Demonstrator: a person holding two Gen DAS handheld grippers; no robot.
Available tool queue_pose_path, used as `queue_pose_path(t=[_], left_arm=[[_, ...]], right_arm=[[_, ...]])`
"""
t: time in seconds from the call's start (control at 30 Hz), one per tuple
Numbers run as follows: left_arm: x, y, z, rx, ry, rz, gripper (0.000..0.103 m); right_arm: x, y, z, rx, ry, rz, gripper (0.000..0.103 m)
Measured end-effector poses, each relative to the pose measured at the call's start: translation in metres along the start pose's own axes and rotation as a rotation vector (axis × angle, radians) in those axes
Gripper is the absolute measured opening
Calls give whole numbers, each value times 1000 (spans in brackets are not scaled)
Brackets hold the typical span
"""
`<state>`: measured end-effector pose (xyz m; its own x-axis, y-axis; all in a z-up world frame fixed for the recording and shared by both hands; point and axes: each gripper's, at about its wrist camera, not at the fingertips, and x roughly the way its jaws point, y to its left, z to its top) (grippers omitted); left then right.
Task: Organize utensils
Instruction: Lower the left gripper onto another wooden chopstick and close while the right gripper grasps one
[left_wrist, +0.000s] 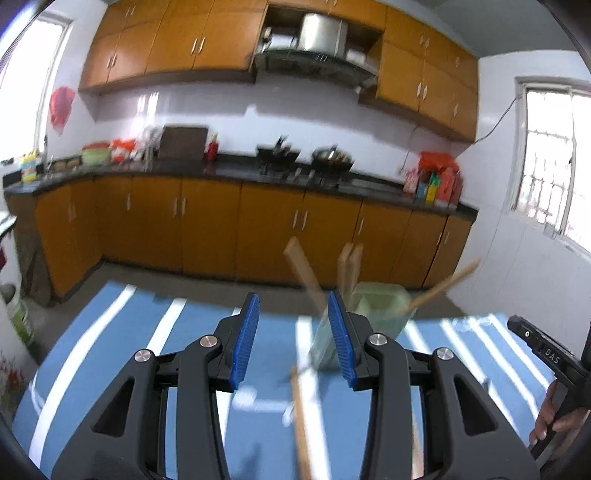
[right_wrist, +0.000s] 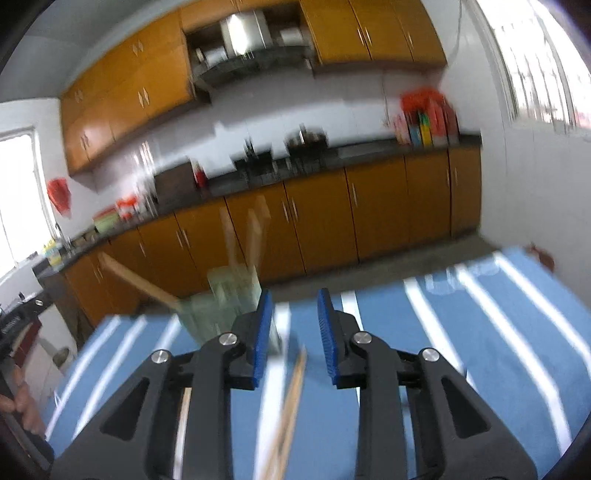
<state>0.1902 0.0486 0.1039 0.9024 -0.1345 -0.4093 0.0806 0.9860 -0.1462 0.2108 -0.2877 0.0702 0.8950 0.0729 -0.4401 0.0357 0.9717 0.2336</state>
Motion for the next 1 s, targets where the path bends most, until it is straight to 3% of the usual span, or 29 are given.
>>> queue_pose_path(t=[0.17, 0.37, 0.53, 0.63, 0.7, 1.0], left_arm=[[14, 24, -55, -6, 142, 50, 39], [27, 37, -99, -26, 261, 72, 39], [34, 34, -116, -30, 315, 58, 39], [37, 28, -122, -27, 333, 44, 39], [39, 25, -124, -22, 344, 29, 39], [54, 11, -141, -4, 410, -34, 38]], right_arm=[[37, -9, -75, 29, 243, -19, 26], [60, 6, -127, 27, 391, 15, 24], [72, 23, -137, -18, 428, 21, 23], [78, 31, -140, -67, 440, -9, 16], [80, 27, -140, -71, 444, -27, 10], [78, -17, -129, 31, 409, -173, 8]])
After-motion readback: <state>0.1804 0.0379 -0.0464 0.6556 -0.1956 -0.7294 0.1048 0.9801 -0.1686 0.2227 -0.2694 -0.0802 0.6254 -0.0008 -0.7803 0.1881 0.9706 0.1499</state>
